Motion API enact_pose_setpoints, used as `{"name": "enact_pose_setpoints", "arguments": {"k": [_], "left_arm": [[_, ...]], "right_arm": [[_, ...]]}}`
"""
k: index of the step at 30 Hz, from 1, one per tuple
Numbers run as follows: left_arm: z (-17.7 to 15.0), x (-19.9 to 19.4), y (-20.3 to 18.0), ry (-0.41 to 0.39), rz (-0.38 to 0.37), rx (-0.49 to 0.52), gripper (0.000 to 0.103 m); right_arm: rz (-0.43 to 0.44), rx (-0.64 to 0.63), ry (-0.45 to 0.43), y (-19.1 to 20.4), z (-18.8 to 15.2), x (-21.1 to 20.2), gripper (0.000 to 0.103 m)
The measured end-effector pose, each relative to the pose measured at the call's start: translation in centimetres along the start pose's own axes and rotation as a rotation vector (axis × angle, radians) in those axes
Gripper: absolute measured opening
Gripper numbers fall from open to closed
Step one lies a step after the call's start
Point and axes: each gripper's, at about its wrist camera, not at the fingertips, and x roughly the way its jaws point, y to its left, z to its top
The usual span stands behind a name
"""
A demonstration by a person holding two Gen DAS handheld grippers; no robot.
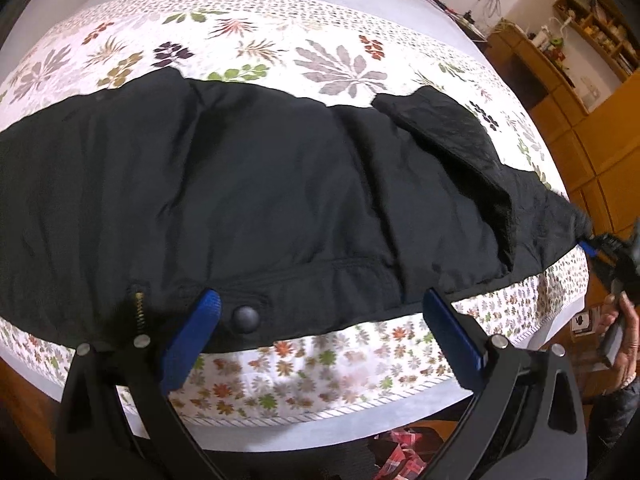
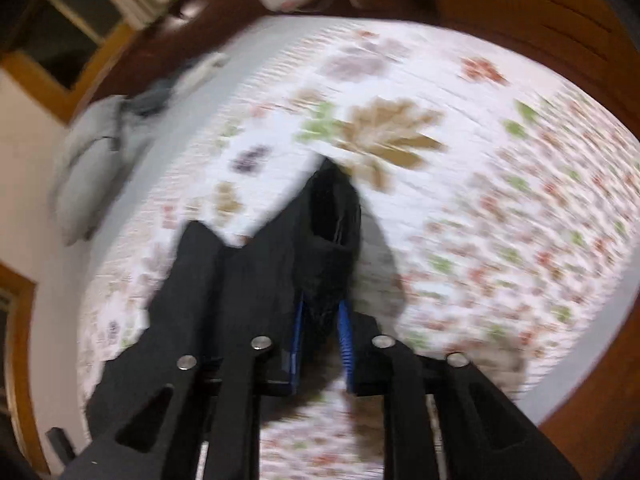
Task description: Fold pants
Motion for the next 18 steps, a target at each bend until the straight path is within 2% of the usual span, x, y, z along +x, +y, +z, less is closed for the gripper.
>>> {"name": "enact_pose_setpoints", "arguments": {"k": [2, 4, 6, 8, 10, 12, 15, 18], "left_arm": [[0.0, 0.1, -0.4, 0.007, -0.004, 0.009, 0.1], [0.0, 0.3, -0.8, 0.01, -0.007, 0.017, 0.1], [0.1, 0.2, -1.1, 0.006, -0.006, 0.024, 0.1], [0.2, 0.1, -1.0, -0.002, 0.002, 0.024, 0.1], [0.3, -0.1, -0.7, -0.017, 0.017, 0.026, 0.1], [0.4, -0.3, -0.4, -0.028, 0.034, 0.025, 0.1], [0.4, -0.7, 0.9, -0.038, 0.043, -0.005, 0.1], [0.2, -1.0, 2.2, -0.037, 0.054, -0.032, 0.1]], "right_arm": [[-0.082, 0.009, 0.009, -1.4, -0.7, 0.4, 0.058], [-0.168, 0.0, 0.013, -2.2, -1.4, 0.2, 0.057], [-0.306, -0.057, -0.032, -1.4, -2.0, -0.7, 0.058], [-0.345, -0.133, -0.088, 0.4, -2.6, -1.8, 0.058], [-0.308, -0.218, -0.109, 3.3, -2.9, -2.0, 0.062], [-0.269, -0.341, -0.11, 7.5, -3.4, -1.3, 0.072], [-0.174, -0.575, -0.075, 16.1, -5.6, 1.7, 0.072], [-0.072, -0.695, -0.012, 22.3, -7.8, 4.5, 0.072]]}}
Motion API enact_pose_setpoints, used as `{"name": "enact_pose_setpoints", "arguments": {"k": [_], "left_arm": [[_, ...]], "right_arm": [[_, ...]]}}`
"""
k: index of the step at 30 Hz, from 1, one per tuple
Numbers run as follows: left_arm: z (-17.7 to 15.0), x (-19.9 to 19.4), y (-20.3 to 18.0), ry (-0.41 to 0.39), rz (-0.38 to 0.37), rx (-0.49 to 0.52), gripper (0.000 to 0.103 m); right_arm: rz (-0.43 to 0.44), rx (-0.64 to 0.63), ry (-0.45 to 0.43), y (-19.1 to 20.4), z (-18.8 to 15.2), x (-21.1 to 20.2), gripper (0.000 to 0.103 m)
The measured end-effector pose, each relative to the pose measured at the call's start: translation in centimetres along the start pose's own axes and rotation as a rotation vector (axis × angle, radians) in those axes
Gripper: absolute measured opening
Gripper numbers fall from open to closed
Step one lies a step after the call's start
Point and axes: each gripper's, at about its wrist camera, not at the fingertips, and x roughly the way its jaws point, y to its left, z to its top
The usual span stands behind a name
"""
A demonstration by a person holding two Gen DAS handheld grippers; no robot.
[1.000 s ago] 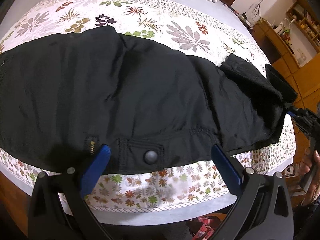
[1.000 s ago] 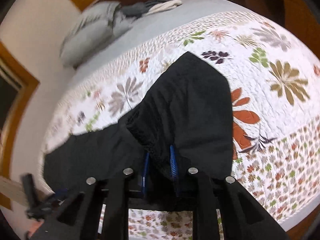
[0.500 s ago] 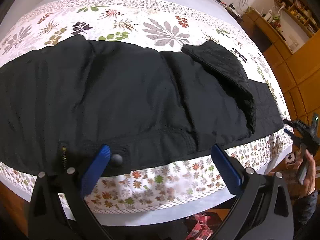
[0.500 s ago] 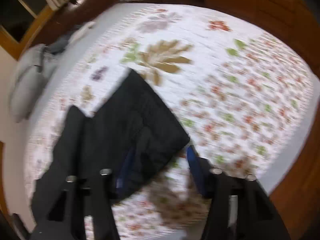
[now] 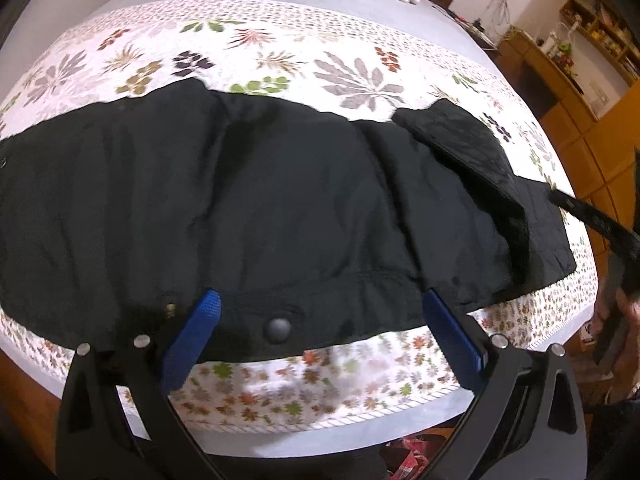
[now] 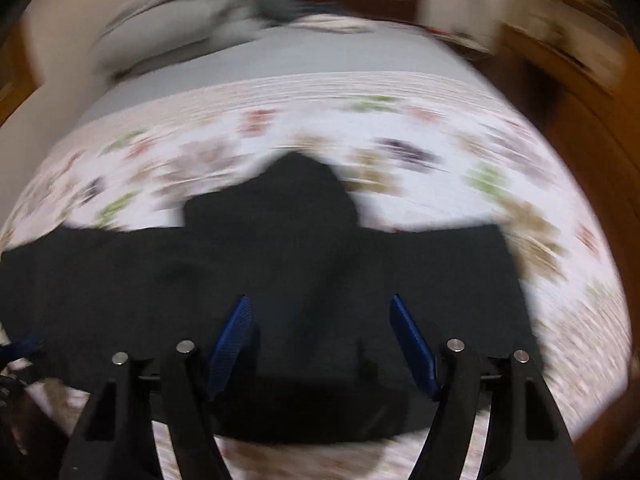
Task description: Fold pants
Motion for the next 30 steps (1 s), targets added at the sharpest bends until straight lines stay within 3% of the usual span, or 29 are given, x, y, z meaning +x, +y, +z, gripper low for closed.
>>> {"name": "enact_pose_setpoints", "arguments": {"k": [4, 7, 11, 13, 18, 19, 21, 24, 30], "left_arm": [[-0.1, -0.3, 2.2, -0.001, 0.018, -0.043, 0.1], [0.0, -0.4, 3.5, -0.004, 0.023, -0.074, 0.1], [0.1, -0.3, 4.6, -0.01, 0.023, -0.094, 0.1], [0.2, -0.1, 4.9, -0.008, 0.023, -0.097, 0.1], [0.1, 0.3, 5.1, -0.003, 0.015, -0.113, 0.1], [0.1, 0.3, 5.1, -0.003, 0.013, -0.112, 0.1], [0.1, 0.2, 5.2, -0.003, 0.014, -0.108, 0.1], [0.2, 0.3, 5.4, -0.002, 0.019, -0.116, 0.1], [0.1, 0.4, 5.2, 0.002, 0.022, -0.117, 0.1]], "right_arm": [[0.054, -0.147, 0.04, 7.7, 3.3, 4.1, 0.073], [-0.013, -0.23, 0.086, 10.8, 5.1, 7.4, 0.074], [-0.147, -0.311, 0.159, 12.0, 6.4, 11.2, 0.074], [-0.173, -0.335, 0.206, 12.3, 6.3, 12.9, 0.074], [-0.222, -0.294, 0.225, 11.5, 6.6, 14.8, 0.077], [-0.22, -0.265, 0.231, 11.0, 6.8, 15.1, 0.075], [-0.217, -0.22, 0.236, 10.0, 7.1, 15.3, 0.041], [-0.216, -0.18, 0.219, 8.9, 7.4, 14.6, 0.014], [0.018, 0.12, 0.169, 2.3, 6.9, 10.6, 0.01]]}}
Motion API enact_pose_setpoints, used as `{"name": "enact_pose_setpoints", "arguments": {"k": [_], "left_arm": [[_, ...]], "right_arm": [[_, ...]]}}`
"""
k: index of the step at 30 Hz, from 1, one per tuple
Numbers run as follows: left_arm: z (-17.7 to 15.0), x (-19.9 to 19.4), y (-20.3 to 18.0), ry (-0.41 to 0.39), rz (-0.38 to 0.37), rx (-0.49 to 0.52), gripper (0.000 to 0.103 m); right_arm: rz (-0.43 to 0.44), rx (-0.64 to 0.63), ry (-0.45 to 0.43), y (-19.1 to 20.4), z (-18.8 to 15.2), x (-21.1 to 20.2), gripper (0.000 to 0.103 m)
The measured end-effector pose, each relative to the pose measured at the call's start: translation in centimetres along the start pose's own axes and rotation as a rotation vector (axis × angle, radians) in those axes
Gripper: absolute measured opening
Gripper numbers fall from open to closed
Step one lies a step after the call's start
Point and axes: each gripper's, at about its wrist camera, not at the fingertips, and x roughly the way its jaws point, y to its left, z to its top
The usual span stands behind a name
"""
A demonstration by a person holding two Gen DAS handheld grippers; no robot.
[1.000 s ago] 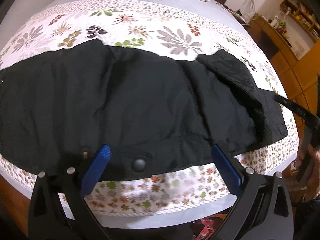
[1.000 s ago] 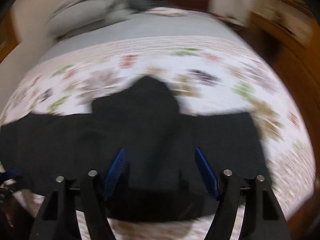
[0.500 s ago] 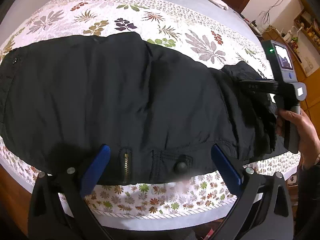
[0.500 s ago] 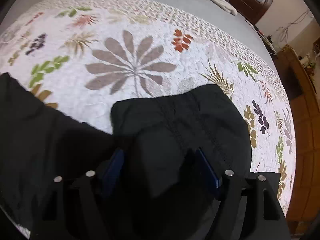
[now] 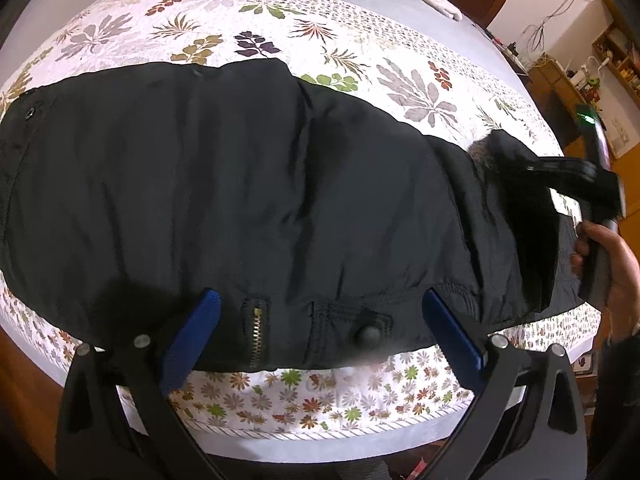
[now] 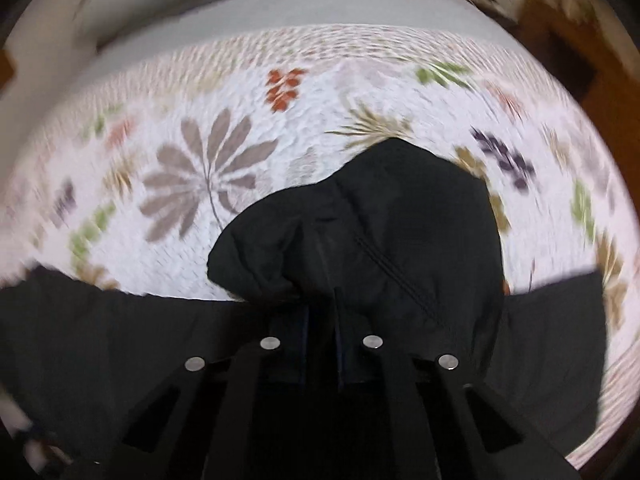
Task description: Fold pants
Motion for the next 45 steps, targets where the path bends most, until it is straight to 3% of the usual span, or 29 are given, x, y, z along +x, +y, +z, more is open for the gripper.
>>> {"name": "enact_pose_setpoints", "arguments": {"k": [6, 14, 16, 18, 21, 22, 24, 33, 37, 40, 45], "left_arm": [[-0.2, 0.4, -1.3, 0.016, -0.006, 0.03, 0.1], [-0.5, 1.1, -4.1, 0.042, -0.021, 0.093, 0.1], [-0.6, 1.2, -4.9, 0.047, -0.023, 0.115, 0.1], [-0.7, 1.2, -5.5, 0.052, -0.027, 0.131, 0.1], [-0.9, 1.2, -6.1, 0.052, -0.022, 0.152, 0.1], [-0.9, 1.2, -6.2, 0.054, -0.02, 0.156, 0.1], [-0.9, 1.2, -6.4, 0.058, -0.016, 0.155, 0.1], [-0.8, 0.6, -7.0, 0.051, -0.003, 0.18, 0.1], [-0.8, 0.9, -6.8, 0.052, 0.01, 0.189, 0.1], [-0.9, 1.2, -6.3, 0.058, 0.026, 0.18, 0.1], [-1.3, 1.5, -5.7, 0.076, 0.038, 0.163, 0.1]], "right_arm": [[0.108, 0.228, -0.108, -8.4, -2.4, -5.9, 0.01], [0.101, 0.453, -0.12, -18.8, -9.3, -8.4, 0.011], [0.083, 0.481, -0.11, -20.1, -11.0, -8.2, 0.022], [0.031, 0.495, -0.101, -21.3, -12.6, -8.1, 0.051], [0.008, 0.522, -0.104, -22.9, -13.8, -8.3, 0.069], [0.022, 0.535, -0.108, -23.4, -14.0, -8.3, 0.07], [0.073, 0.569, -0.113, -24.3, -14.0, -8.0, 0.083], [0.118, 0.69, -0.098, -26.6, -13.9, -6.8, 0.08], [0.127, 0.705, -0.1, -27.2, -15.4, -8.2, 0.08], [0.086, 0.766, -0.098, -28.7, -17.1, -9.0, 0.083], [0.135, 0.872, -0.083, -31.0, -19.0, -7.9, 0.087]]}}
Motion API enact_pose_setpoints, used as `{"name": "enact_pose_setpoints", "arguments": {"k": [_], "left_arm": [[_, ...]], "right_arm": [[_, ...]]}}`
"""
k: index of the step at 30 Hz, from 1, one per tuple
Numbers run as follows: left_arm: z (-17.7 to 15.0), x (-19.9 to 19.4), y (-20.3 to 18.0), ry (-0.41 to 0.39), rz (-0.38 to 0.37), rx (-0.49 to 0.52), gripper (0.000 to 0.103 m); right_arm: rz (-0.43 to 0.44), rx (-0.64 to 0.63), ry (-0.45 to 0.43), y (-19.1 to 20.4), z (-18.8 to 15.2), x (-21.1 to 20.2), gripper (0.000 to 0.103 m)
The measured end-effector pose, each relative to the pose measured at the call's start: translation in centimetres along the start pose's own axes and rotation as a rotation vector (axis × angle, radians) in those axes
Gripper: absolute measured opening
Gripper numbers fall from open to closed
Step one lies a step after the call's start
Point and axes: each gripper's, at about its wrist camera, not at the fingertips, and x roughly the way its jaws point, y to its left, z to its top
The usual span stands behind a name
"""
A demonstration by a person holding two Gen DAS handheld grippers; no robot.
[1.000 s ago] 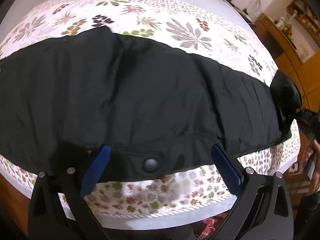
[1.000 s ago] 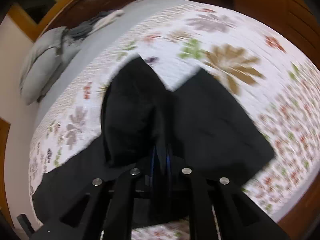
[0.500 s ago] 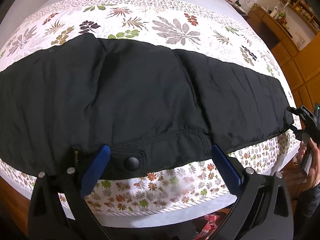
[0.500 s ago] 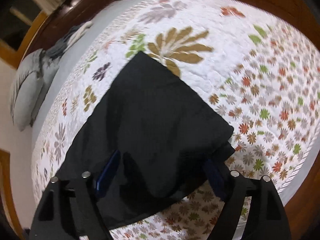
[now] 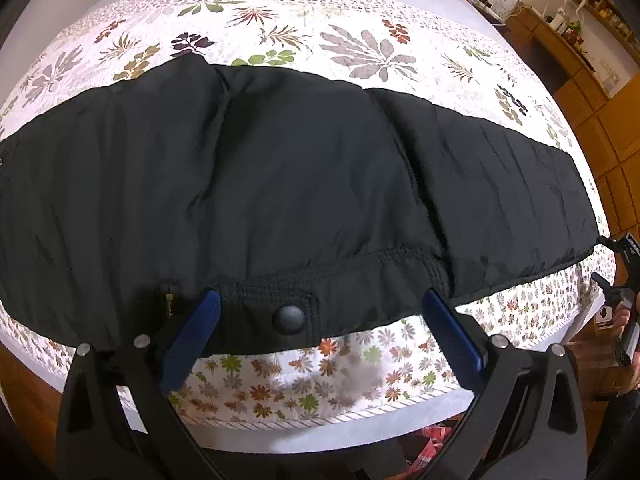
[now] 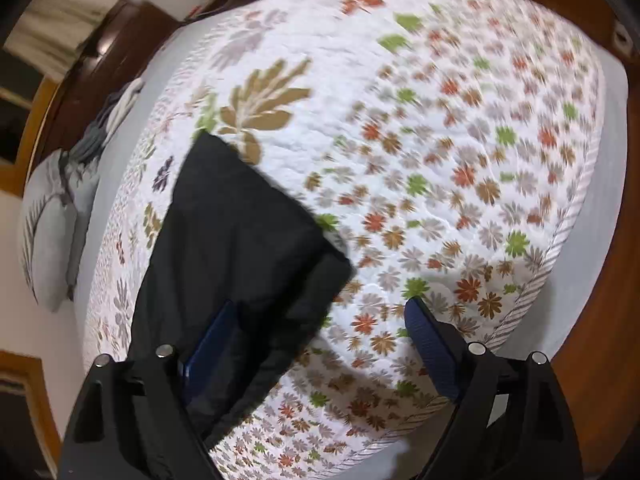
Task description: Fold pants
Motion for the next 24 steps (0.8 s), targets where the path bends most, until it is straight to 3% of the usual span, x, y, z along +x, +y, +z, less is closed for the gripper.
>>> {"name": "enact_pose_setpoints", "arguments": {"k": [6, 12, 16, 19, 21, 24], "left_arm": [[-0.1, -0.2, -0.7, 0.0, 0.003, 0.02, 0.1], [-0.1, 0.0, -1.2, 0.007, -0.005, 0.023, 0.1], [-0.1, -0.1, -1.0, 0.006, -0.001, 0.02, 0.1], [0.0, 0.0, -0.7, 0.009, 0.003, 0.007, 0.1], [0.0, 0.0, -0.5, 0.011, 0.001, 0.002, 0.1], [0.0, -0.1, -0.6, 0.005, 0.003, 0.004, 0.1]], "right_arm": [[0.007, 0.004, -0.021, 0.9, 0.5, 1.8, 0.094], [0.033, -0.055, -0.017, 3.9, 0.7, 3.7, 0.094], [0.065, -0.014, -0.035, 3.1, 0.8, 4.3, 0.093], [0.058, -0.041, -0.061, 2.8, 0.5, 4.0, 0.078], [0.09, -0.078, -0.073, 3.0, 0.4, 3.7, 0.053], [0.188, -0.083, -0.074, 3.0, 0.5, 3.0, 0.028]]}}
